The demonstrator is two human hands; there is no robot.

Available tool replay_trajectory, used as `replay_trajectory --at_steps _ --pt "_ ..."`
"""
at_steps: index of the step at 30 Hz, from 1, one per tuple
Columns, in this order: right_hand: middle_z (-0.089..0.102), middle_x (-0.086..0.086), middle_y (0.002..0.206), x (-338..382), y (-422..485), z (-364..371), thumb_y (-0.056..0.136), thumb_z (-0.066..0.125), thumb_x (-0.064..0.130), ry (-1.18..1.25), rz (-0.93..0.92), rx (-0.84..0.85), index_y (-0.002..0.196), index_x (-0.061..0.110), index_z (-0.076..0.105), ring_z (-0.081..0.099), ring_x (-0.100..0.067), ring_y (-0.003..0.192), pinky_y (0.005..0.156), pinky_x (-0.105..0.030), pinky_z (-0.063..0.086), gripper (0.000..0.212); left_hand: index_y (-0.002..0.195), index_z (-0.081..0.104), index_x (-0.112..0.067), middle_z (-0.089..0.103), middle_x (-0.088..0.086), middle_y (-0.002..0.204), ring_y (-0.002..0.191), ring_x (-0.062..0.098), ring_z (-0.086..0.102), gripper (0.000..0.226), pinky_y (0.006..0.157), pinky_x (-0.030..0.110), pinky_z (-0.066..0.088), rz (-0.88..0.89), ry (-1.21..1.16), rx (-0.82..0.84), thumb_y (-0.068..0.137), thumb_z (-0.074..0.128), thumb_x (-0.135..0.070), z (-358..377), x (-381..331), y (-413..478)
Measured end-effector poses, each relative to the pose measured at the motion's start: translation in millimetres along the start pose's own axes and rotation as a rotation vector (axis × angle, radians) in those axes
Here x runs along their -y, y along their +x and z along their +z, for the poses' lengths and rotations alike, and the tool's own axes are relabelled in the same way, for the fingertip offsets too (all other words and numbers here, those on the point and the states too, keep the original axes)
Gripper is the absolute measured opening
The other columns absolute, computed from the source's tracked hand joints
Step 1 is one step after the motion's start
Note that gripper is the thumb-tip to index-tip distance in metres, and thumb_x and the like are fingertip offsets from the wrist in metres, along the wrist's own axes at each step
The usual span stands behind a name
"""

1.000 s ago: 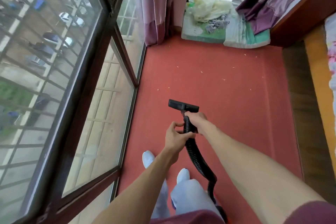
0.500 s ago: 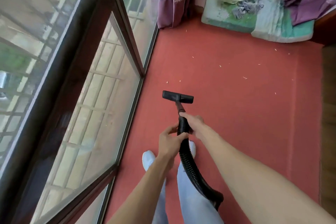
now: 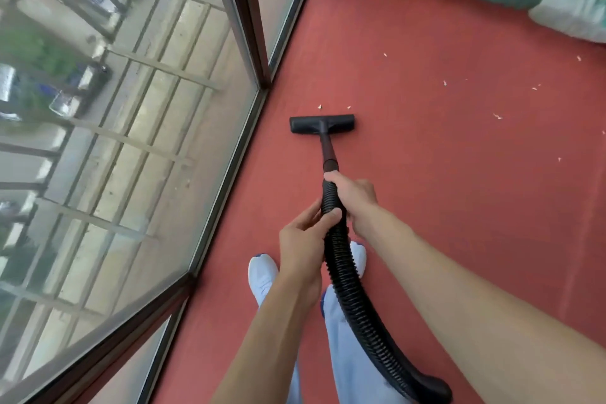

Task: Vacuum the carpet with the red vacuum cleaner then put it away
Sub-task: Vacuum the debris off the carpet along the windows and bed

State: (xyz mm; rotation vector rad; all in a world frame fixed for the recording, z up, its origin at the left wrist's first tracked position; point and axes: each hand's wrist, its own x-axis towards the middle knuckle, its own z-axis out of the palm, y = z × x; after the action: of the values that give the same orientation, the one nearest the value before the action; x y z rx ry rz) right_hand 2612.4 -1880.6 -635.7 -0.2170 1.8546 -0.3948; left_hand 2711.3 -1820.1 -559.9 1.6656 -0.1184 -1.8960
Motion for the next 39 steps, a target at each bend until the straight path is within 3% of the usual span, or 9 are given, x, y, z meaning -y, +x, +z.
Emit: replay_trajectory --at_steps 4,8,13,20,24,27,33,36,39 --pt "0.068 -0.009 0.085 6 35 8 0.071 0.074 0.042 -0.025 -0.066 0.012 0.096 0.004 0.067 0.062 -0.025 0.072 0.068 -0.034 0.050 0.046 0.120 0.072 -0.014 0.074 0.006 0.096 0.082 0.022 0.065 0.029 0.083 0.040 0.057 0.014 -0.012 0.023 0.091 0.071 -0.014 2 5 39" --pt "0.065 -0.007 0.084 17 53 14 0.077 0.073 0.043 -0.001 -0.073 0.077 0.106 0.004 0.064 0.061 -0.024 0.071 0.073 -0.036 0.053 0.049 0.120 0.072 -0.015 0.075 0.009 0.111 0.089 0.020 0.068 0.041 0.100 0.050 0.054 0.098 0.077 0.037 0.080 0.083 -0.019 1 7 69" --pt "0.065 -0.005 0.078 7 28 2 0.076 0.066 0.042 0.084 -0.092 0.026 0.091 0.008 0.070 0.059 -0.022 0.068 0.068 -0.034 0.047 0.037 0.123 0.071 -0.020 0.075 0.003 0.111 0.099 0.034 0.073 0.055 0.093 0.053 0.057 0.123 0.217 0.096 0.070 0.088 -0.016 -14 2 55" --pt "0.063 -0.004 0.078 -19 -15 -22 0.083 0.066 0.040 0.215 0.021 0.058 0.089 0.010 0.068 0.060 -0.022 0.073 0.070 -0.036 0.050 0.031 0.123 0.070 -0.022 0.077 0.007 0.099 0.074 0.025 0.072 0.058 0.086 0.058 0.057 0.085 0.373 0.280 0.066 0.085 -0.019 -27 -11 15" --pt "0.063 -0.004 0.074 -15 2 -11 0.067 0.071 0.048 0.298 0.052 0.000 0.082 0.011 0.069 0.060 -0.024 0.070 0.073 -0.040 0.049 0.041 0.122 0.071 -0.023 0.078 0.006 0.099 0.081 0.026 0.074 0.052 0.091 0.057 0.056 0.082 0.402 0.260 0.072 0.085 -0.016 -24 -14 29" --pt "0.062 -0.006 0.074 0 26 -2 0.078 0.071 0.039 0.331 -0.029 -0.015 0.077 0.011 0.068 0.057 -0.022 0.068 0.070 -0.037 0.045 0.028 0.119 0.073 -0.021 0.076 0.004 0.105 0.093 0.027 0.075 0.052 0.093 0.055 0.056 0.105 0.361 0.184 0.069 0.087 -0.018 -14 -14 57" --pt "0.069 -0.006 0.090 13 62 -8 0.084 0.068 0.033 0.162 -0.101 0.071 0.115 0.003 0.064 0.064 -0.018 0.071 0.061 -0.026 0.049 0.043 0.124 0.070 -0.014 0.075 0.013 0.111 0.083 0.023 0.070 0.053 0.096 0.057 0.054 0.056 0.253 0.165 0.073 0.084 -0.011 -3 -5 94" --pt "0.067 -0.004 0.080 25 49 -20 0.089 0.064 0.025 0.152 -0.169 0.083 0.101 0.004 0.066 0.063 -0.015 0.066 0.056 -0.024 0.049 0.025 0.125 0.069 -0.015 0.072 0.006 0.109 0.087 0.025 0.070 0.057 0.092 0.052 0.057 0.100 0.271 0.224 0.070 0.086 -0.012 -6 -9 88" --pt "0.063 -0.004 0.077 20 16 -36 0.090 0.060 0.025 0.143 -0.182 0.021 0.084 0.011 0.065 0.060 -0.016 0.068 0.063 -0.029 0.050 0.016 0.120 0.073 -0.019 0.073 0.004 0.109 0.086 0.029 0.069 0.051 0.090 0.061 0.055 0.112 0.359 0.383 0.073 0.084 -0.008 -12 -18 73"
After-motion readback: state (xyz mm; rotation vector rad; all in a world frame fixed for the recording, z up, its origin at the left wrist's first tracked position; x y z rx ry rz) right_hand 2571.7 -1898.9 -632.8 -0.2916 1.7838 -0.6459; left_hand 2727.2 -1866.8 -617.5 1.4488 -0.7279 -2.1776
